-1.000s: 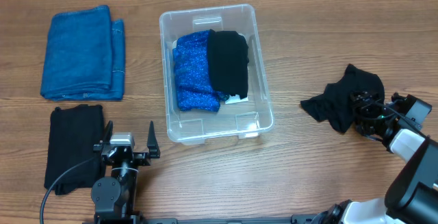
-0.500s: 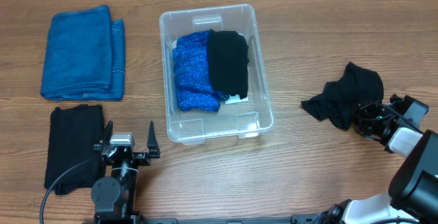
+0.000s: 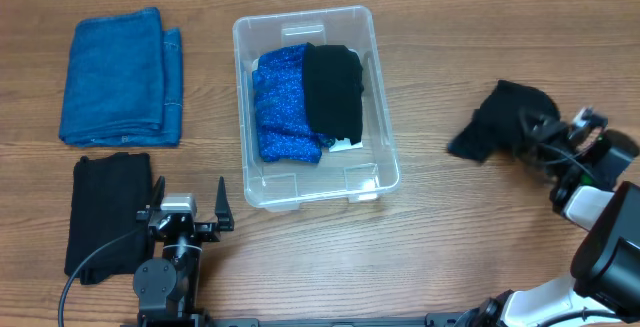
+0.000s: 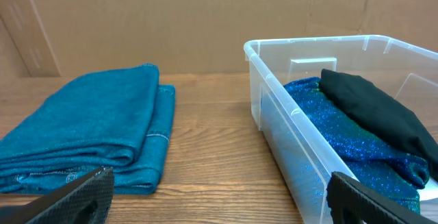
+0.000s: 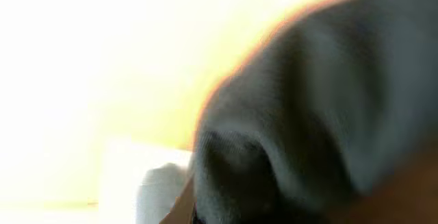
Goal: Pack container
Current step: 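Lift the black cloth high and swing it left toward the bin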
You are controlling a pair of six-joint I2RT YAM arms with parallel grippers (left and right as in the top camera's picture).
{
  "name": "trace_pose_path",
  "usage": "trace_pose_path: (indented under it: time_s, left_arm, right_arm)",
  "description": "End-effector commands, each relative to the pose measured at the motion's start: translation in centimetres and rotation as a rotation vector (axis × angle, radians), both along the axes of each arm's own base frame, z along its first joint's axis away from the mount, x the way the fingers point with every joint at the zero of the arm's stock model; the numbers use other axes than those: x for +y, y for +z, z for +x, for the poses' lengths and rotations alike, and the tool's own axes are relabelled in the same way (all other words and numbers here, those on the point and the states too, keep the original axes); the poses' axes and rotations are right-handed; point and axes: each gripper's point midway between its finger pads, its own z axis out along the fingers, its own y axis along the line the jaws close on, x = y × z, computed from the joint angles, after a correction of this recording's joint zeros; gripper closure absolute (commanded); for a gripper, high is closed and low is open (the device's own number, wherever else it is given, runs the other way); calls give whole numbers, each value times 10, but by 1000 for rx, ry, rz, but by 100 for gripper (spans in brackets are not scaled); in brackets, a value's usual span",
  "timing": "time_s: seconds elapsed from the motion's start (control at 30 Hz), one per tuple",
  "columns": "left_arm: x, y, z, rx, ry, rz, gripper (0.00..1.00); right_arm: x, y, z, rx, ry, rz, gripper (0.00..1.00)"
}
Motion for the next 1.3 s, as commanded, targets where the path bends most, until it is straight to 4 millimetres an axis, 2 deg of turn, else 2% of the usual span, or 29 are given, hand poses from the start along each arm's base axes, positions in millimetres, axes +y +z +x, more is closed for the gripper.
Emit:
trace_pose_path:
  time_s: [0.0,0.07,0.17,0.23,0.3,0.6,0.73,0.83,0.93,1.1,1.27]
  left_arm:
    - [1,0,0,-3,4,19,0]
    - [1,0,0,-4,4,19,0]
    - [1,0,0,-4,4,19,0]
    - [1,0,0,-3,5,19,0]
    - [1,0,0,-4,4,19,0]
    - [1,0,0,-4,4,19,0]
    - [1,0,0,-4,4,19,0]
    - [1,0,0,-4,4,19,0]
    - [1,0,0,-4,5,19,0]
    - [1,0,0,-4,4,19,0]
    - [1,0,0,-4,4,19,0]
  right_arm:
    - [25,84,6,-192,217,166,96]
    - [31,132,2,-311,281,179,96]
    - [43,178,-10,-421,351,186,96]
    - [51,191,-11,-400,385,234,96]
    - [67,203,-13,-407,441,228,96]
    - [171,231,-18,-429,761,197,96]
    - [202,246,-20,-421,867,192,96]
    - [214,253,-16,-363,920,207,96]
    - [217,263,-11,-318,954,205,96]
    - [217,300,-5,-302,977,194,96]
    - [214,334,7,-246,941,256,96]
